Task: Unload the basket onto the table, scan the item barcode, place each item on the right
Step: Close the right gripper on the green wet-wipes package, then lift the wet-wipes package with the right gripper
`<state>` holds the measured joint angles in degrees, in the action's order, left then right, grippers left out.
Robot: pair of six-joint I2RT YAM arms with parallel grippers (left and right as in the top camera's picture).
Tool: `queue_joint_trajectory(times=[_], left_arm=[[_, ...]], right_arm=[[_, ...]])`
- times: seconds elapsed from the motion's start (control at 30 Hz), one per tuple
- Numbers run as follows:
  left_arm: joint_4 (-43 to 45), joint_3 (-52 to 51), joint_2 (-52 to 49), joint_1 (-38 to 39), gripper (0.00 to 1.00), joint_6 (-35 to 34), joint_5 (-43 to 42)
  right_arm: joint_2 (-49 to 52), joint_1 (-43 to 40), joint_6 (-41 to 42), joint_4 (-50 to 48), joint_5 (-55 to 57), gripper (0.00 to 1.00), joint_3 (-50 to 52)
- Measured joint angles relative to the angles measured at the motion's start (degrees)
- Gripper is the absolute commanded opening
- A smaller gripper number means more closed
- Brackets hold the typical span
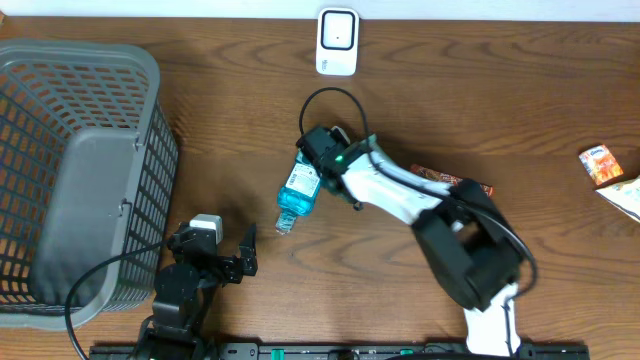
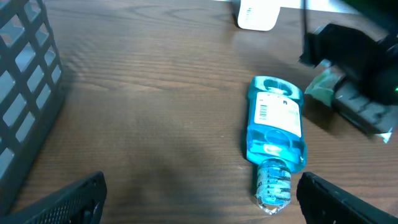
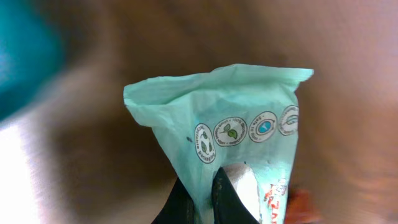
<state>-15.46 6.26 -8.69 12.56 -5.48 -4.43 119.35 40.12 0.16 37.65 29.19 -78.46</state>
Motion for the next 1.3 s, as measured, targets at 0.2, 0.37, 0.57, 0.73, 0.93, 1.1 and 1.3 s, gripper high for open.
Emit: queue_joint_trajectory(times=[0.2,0.37,0.57,0.73,0.93,1.1,1.3], left_arm=[[0.0,0.0,0.0,0.0,0.98,0.0,0.0],[0.0,0.0,0.0,0.0,0.98,0.0,0.0],[0.0,0.0,0.0,0.0,0.97,0.0,0.0],[0.0,0.0,0.0,0.0,0.98,0.0,0.0],[0.0,0.0,0.0,0.0,0.98,0.0,0.0],[0.0,0.02,0.0,0.0,0.98,0.0,0.0],[0.0,0.0,0.0,0.0,0.98,0.0,0.0]], right_arm=[[-12.28,-4.63,-1.92,6.03,-27.85,0.01,-0.48],[-17.09,-12.39,-4.98,10.45,-49.64,0.01,-1.53],[-13.6,-19.96,-11.21,15.28,-73.81,0.01,-1.33],[-9.57,-21.64,-17.22,15.93,-90.29,0.01,0.44],[-7.21,-21.57,-25.18,17.0,-101.39,0.01,2.21],[-7.15,-21.57,-34.27,22.34,-107.14,0.01,2.6],[-7.13,-21.57,-52.17,38.91,-110.9,0.01,2.69]])
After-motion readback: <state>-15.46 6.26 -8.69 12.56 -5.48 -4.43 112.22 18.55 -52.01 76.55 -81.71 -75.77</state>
